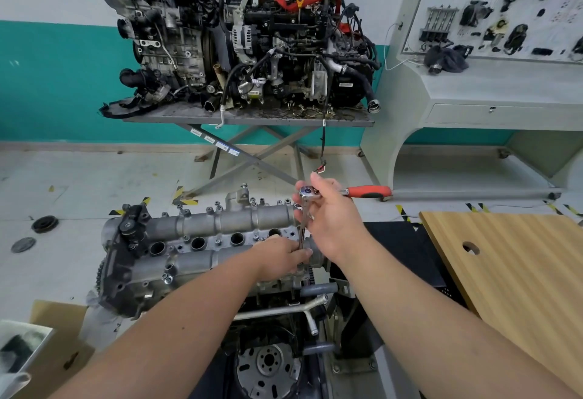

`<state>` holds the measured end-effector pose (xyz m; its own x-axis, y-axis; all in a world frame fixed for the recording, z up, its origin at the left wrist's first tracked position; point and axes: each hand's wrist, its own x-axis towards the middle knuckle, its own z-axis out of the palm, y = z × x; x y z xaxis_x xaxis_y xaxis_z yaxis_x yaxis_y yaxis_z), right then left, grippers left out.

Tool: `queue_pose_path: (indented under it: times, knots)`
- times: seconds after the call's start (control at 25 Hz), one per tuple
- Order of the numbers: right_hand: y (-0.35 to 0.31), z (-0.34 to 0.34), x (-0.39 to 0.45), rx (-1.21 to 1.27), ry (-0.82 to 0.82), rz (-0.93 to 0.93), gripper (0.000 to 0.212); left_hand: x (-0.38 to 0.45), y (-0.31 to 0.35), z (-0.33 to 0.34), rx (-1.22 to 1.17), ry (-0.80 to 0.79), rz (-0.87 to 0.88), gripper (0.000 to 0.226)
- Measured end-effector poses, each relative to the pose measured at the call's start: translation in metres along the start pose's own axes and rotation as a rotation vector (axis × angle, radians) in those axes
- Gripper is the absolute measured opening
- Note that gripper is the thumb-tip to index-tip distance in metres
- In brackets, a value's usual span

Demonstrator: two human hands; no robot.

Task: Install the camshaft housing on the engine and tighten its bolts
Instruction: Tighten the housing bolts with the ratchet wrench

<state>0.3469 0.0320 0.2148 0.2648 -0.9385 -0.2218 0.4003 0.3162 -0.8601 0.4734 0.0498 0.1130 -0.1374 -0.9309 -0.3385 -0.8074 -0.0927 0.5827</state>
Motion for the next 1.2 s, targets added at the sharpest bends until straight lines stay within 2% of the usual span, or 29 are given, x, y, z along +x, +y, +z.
queue_pose_path:
  times: [0.08, 0.2, 0.28, 0.36, 0.4, 0.48, 0.56, 0.68, 0.76, 0.84, 0.88, 1.0, 1.08, 1.2]
  knots:
    - [0.011, -0.006, -0.003, -0.212, 0.045, -0.183, 0.017, 0.001, -0.001, 0.002, 0.004, 0.006, 0.002, 0.042]
    - [0.022, -0.009, -0.009, -0.531, 0.001, -0.528, 0.037, 0.004, -0.004, 0.003, -0.013, 0.012, -0.004, 0.046]
    - [0.025, -0.013, -0.004, -0.792, -0.023, -0.883, 0.045, 0.004, -0.006, 0.003, -0.032, -0.007, -0.001, 0.043]
    - [0.021, -0.015, 0.005, -1.156, -0.109, -1.294, 0.043, 0.005, -0.007, 0.004, -0.03, 0.0, 0.048, 0.032]
    - [0.016, -0.014, 0.008, -1.322, -0.169, -1.407, 0.04, 0.004, -0.006, 0.004, -0.023, 0.025, 0.077, 0.036]
    - [0.001, -0.005, 0.008, -1.64, -0.277, -1.376, 0.032, 0.002, -0.001, 0.003, 0.009, 0.037, 0.07, 0.046]
    - [-0.006, 0.003, 0.001, -1.901, -0.248, -1.219, 0.03, 0.001, 0.0, 0.002, -0.002, -0.013, 0.011, 0.044]
    - [-0.012, 0.013, -0.012, -2.057, -0.214, -1.024, 0.05, 0.001, -0.001, 0.0, -0.037, -0.044, -0.002, 0.044]
    - [-0.024, 0.02, -0.01, -2.093, -0.181, -0.884, 0.048, 0.001, -0.003, 0.002, -0.025, -0.02, -0.015, 0.05]
    - [-0.036, 0.028, -0.004, -2.007, -0.121, -0.629, 0.045, 0.002, -0.004, 0.004, -0.023, -0.004, -0.026, 0.054]
    - [-0.039, 0.03, -0.001, -1.803, -0.103, -0.446, 0.041, 0.002, -0.004, 0.004, -0.024, 0.0, -0.027, 0.055]
    - [-0.039, 0.027, 0.001, -0.752, -0.116, 0.166, 0.015, 0.003, -0.004, 0.003, 0.004, 0.011, -0.016, 0.054]
    - [-0.036, 0.018, -0.002, -0.307, -0.116, 0.295, 0.006, 0.003, -0.003, 0.003, 0.001, 0.007, -0.01, 0.05]
    - [-0.014, 0.006, -0.002, 0.016, -0.049, 0.185, 0.011, 0.001, -0.001, 0.001, 0.009, -0.006, 0.002, 0.045]
